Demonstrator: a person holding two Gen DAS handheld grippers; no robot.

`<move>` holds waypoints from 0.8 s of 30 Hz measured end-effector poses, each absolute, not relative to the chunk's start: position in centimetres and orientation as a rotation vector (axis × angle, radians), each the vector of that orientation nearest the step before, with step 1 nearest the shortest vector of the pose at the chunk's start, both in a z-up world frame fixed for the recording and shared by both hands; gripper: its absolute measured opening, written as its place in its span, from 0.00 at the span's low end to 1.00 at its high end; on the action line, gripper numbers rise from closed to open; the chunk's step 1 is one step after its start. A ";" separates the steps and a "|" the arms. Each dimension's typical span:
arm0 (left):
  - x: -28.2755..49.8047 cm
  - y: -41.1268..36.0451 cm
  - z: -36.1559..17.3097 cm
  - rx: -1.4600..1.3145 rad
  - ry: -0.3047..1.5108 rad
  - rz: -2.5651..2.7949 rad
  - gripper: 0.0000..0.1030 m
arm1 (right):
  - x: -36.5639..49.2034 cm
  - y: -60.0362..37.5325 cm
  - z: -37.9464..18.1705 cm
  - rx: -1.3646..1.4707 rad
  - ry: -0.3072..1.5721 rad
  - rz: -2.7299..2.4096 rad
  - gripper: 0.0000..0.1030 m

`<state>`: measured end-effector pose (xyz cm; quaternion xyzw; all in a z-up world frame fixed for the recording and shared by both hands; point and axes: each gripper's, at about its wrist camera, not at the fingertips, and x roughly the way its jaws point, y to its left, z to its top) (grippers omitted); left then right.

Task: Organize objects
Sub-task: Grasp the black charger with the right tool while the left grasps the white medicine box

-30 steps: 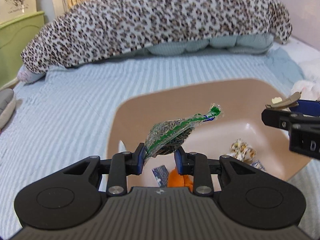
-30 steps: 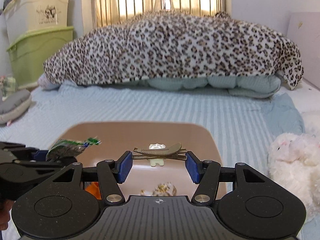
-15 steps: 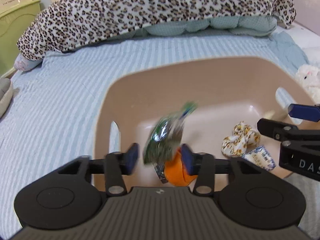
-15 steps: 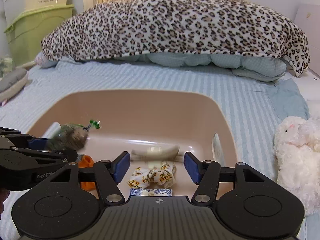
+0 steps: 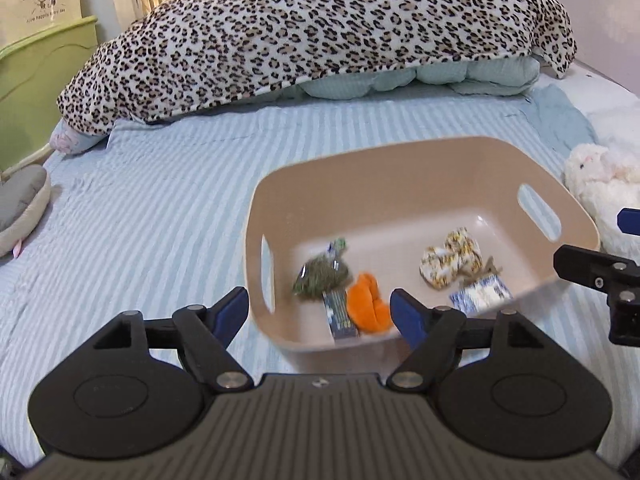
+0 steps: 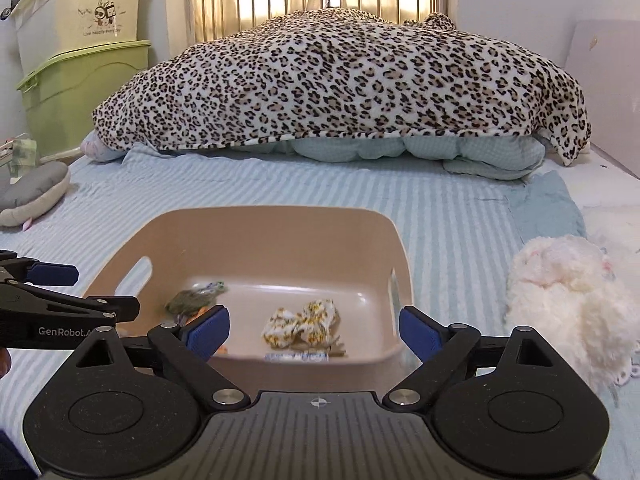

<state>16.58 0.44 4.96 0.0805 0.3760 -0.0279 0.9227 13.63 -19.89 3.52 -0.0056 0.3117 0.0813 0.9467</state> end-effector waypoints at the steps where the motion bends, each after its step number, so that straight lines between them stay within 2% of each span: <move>1: 16.1 0.6 4.9 0.158 0.777 -0.056 0.76 | 13.1 -19.9 3.4 -0.013 0.637 0.165 0.95; 10: 12.3 0.9 3.1 0.180 0.825 -0.076 0.80 | 10.1 -19.9 -0.1 0.006 0.723 0.157 0.95; 24: 10.8 0.6 -4.0 0.201 1.028 -0.148 0.80 | 8.6 -19.9 -6.2 0.044 0.863 0.128 0.95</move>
